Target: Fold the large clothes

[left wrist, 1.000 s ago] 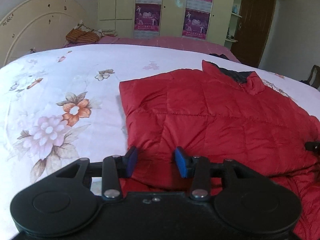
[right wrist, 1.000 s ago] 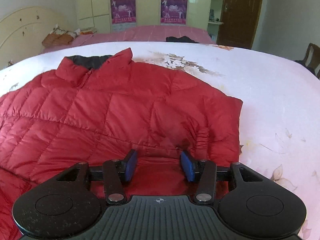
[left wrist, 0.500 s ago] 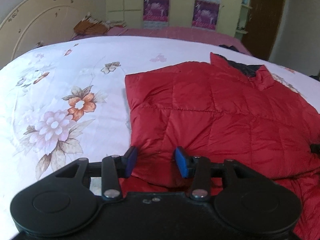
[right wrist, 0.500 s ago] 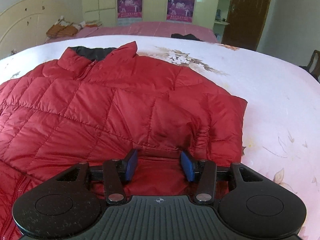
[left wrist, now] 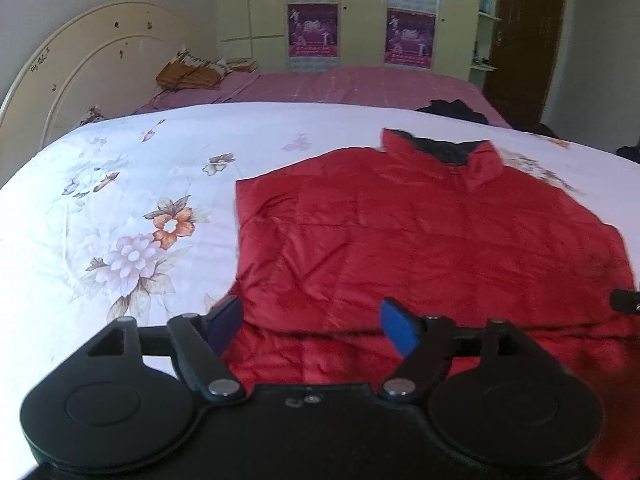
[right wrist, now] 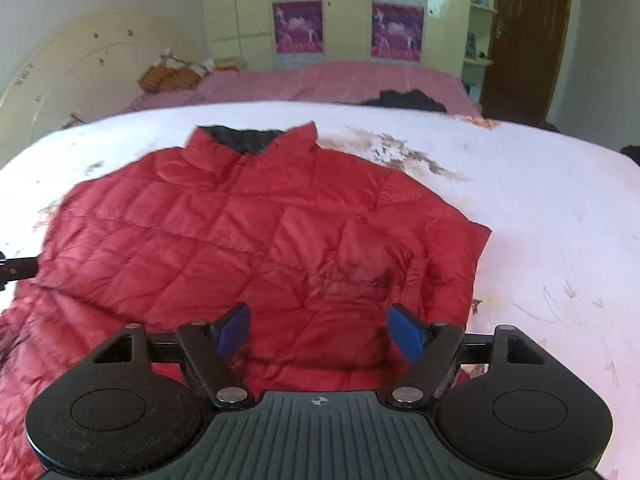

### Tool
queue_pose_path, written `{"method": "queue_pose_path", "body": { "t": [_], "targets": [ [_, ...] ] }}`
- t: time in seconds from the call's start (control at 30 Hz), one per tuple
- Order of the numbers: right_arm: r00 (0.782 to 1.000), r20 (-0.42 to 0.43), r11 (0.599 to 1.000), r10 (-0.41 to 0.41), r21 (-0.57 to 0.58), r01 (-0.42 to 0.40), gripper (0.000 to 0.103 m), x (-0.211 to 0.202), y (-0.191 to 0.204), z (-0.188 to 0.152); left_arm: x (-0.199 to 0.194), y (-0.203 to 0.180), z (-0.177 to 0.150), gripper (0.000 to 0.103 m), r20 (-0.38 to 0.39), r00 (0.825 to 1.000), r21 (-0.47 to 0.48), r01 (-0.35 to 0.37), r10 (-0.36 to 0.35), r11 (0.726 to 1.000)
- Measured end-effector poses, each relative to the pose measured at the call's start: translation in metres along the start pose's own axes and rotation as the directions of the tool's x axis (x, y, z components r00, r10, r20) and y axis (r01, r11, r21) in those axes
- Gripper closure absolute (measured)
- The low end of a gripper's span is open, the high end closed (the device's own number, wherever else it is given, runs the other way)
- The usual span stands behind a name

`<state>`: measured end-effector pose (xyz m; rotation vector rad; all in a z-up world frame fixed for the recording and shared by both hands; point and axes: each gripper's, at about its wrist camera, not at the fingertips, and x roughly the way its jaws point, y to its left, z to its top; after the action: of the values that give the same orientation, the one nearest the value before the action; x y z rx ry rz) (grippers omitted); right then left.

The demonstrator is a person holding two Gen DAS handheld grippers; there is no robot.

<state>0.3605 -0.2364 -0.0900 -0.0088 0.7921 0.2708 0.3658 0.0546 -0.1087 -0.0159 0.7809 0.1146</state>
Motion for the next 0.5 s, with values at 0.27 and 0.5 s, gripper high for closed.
{"method": "queue_pose_path", "body": {
  "t": [0.27, 0.5],
  "targets": [
    [1.000, 0.019, 1.000, 0.002, 0.011, -0.002, 0.028, -0.053, 0.024, -0.044, -0.040, 0.001, -0.028, 0.022, 0.002, 0.997, 0.052, 0.079, -0.079, 0.996],
    [0.999, -0.024, 0.999, -0.028, 0.030, 0.029, 0.028, -0.092, 0.041, -0.101, -0.068, 0.032, -0.083, 0.023, -0.055, 0.987, 0.091, 0.156, -0.152, 0.984]
  ]
}}
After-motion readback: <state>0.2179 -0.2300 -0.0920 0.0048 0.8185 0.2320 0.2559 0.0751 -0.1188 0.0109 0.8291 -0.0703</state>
